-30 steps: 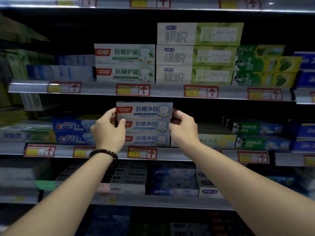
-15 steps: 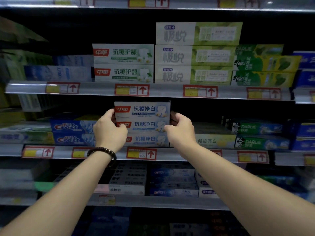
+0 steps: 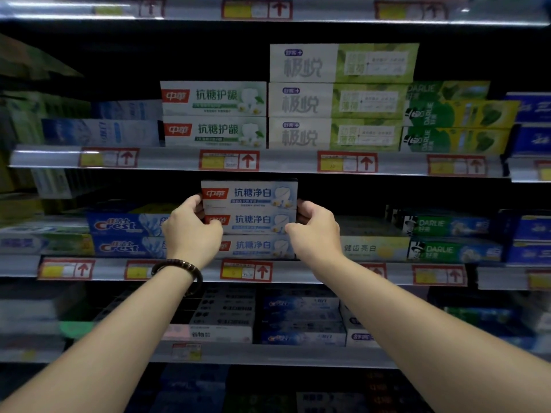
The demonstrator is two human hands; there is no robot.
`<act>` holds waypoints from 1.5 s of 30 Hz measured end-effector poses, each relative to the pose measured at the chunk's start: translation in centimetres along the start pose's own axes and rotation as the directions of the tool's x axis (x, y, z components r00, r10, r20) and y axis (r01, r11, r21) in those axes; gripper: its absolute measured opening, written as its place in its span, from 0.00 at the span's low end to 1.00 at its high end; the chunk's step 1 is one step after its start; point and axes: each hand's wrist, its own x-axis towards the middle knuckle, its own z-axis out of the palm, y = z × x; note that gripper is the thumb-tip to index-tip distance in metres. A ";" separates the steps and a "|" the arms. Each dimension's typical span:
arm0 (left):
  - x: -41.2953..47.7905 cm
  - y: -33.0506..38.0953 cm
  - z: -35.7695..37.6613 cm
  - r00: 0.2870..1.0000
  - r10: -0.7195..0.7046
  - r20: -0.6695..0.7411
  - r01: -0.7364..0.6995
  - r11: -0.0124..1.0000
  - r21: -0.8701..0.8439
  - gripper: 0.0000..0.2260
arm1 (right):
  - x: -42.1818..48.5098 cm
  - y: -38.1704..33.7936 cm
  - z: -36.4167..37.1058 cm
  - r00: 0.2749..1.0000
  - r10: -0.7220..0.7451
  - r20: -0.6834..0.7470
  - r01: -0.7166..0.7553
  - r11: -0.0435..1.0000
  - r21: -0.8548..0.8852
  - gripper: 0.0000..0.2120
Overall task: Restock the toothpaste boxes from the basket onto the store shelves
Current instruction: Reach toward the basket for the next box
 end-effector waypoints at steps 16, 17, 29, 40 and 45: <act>-1.5 -1.6 0.0 0.997 -0.062 0.042 0.066 0.994 -0.083 0.26 | -0.8 0.0 -0.4 0.998 0.009 0.057 -0.008 1.000 -0.015 0.22; -1.7 -1.7 0.1 0.996 -0.075 0.041 0.078 0.994 -0.081 0.26 | -0.8 -0.1 -0.4 0.998 0.007 0.058 -0.006 1.000 -0.017 0.22; -4.0 -2.0 0.9 0.982 -0.181 0.054 0.186 0.977 -0.109 0.25 | -1.1 0.3 -1.3 0.998 0.043 0.052 -0.039 0.997 -0.062 0.26; -4.1 -2.1 1.8 0.982 -0.180 0.048 0.184 0.978 -0.094 0.27 | -1.5 0.6 -0.9 0.995 0.050 0.084 -0.047 0.998 -0.039 0.28; -4.4 -1.7 2.4 0.977 -0.200 0.072 0.208 0.969 -0.130 0.27 | -1.3 1.0 -0.9 0.996 0.047 0.076 -0.043 0.998 -0.052 0.27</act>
